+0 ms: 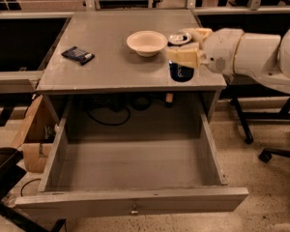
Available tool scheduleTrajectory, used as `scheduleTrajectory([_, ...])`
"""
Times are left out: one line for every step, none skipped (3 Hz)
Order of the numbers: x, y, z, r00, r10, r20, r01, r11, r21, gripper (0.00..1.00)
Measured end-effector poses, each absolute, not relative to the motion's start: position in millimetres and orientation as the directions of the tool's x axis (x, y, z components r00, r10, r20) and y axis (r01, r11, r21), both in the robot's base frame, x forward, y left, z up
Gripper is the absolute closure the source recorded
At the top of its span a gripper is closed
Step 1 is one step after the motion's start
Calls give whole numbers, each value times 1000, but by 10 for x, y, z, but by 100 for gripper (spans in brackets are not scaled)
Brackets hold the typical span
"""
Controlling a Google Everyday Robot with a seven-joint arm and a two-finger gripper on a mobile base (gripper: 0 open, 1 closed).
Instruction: Place pepsi can into top drawer
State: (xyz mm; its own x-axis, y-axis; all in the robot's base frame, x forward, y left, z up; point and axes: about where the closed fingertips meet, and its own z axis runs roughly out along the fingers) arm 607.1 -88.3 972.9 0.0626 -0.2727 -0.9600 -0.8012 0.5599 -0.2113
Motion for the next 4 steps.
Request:
scheduleTrajectory([6138, -974, 9181, 98, -196, -976, -848, 497, -185, 100])
scheduleTrajectory([6137, -971, 9179, 98, -195, -976, -848, 497, -184, 100])
scheduleTrajectory([6081, -747, 9095, 98, -170, -981, -874, 456, -166, 100])
scheduleTrajectory([5732, -421, 8973, 120, -142, -983, -911, 377, -165, 100])
